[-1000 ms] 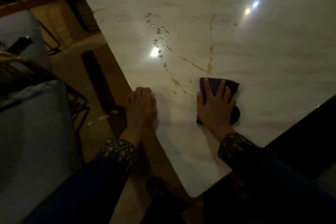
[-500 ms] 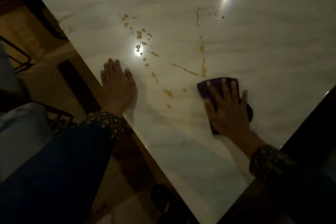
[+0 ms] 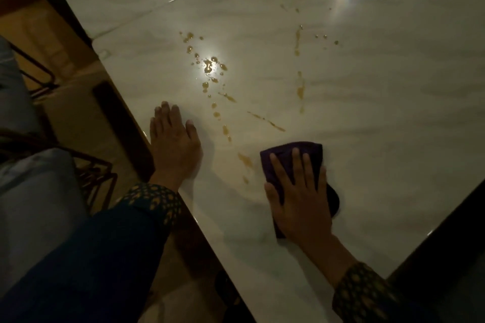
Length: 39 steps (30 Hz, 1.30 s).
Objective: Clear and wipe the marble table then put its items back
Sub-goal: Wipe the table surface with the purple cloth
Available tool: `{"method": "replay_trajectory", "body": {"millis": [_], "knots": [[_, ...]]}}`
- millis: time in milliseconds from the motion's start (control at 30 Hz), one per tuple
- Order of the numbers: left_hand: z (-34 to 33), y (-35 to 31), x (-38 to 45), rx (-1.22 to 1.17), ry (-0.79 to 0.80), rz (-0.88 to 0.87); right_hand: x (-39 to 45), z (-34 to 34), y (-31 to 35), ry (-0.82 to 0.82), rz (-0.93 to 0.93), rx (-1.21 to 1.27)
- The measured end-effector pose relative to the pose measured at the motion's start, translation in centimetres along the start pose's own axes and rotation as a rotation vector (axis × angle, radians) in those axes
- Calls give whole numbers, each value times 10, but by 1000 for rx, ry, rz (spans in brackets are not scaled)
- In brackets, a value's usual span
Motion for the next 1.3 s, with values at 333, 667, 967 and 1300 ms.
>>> {"method": "replay_trajectory", "body": {"millis": [333,667,967,1300], "knots": [[0,0,3,12,-16,11,155,15,-46,-37,-207,-5],[1,1,1,-22,22,10,23,-25,66,99,202,50],[1,0,1,-27,-34,-8,158,-2,-13,-30,-179,-23],[22,14,39,-11,2,-230,20,-31,97,-28,-163,12]]}}
Point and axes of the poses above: each hand's wrist, its own x-axis towards the middle knuckle, its own z-axis out of the back of the hand, y = z × x, the point moved 8 cm from there along x, towards the middle knuckle, and after that the axes turned 8 degrees about x, right-handed, at the moved point
